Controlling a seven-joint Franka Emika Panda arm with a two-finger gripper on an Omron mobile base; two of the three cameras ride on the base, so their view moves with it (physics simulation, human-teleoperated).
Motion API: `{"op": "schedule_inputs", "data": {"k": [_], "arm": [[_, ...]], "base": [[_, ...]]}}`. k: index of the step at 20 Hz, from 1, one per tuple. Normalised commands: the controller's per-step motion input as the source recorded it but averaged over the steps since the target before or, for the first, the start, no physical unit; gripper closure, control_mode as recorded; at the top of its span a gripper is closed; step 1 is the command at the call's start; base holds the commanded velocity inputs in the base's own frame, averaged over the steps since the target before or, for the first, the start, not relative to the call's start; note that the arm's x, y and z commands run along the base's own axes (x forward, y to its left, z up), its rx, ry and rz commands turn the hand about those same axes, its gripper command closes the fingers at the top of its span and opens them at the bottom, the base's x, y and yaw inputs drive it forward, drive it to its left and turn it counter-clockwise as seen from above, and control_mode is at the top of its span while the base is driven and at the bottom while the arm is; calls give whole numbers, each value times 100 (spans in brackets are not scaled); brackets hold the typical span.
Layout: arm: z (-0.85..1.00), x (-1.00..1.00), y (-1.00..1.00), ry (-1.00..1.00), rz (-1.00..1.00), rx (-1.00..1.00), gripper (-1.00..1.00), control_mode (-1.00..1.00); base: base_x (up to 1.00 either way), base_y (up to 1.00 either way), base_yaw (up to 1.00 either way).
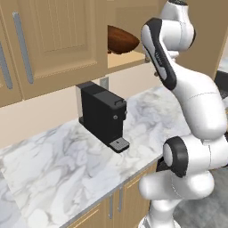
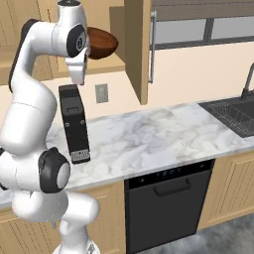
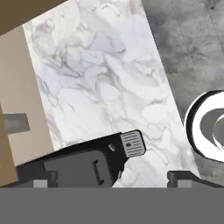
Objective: Pick the mug and place it in the sink. Pick the bowl and place it in the open cabinet and then close the cabinet.
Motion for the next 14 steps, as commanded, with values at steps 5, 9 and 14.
{"op": "schedule_inputs", "data": {"k": [5, 9, 14], "arm": [[-51, -94, 7, -52, 4, -11, -100, -100], [-36, -86, -4, -40, 0, -3, -100, -100], [17, -41, -14, -11, 0, 1, -100, -100]], "base": [[0, 0, 0], [0, 0, 0], [0, 0, 0]]}}
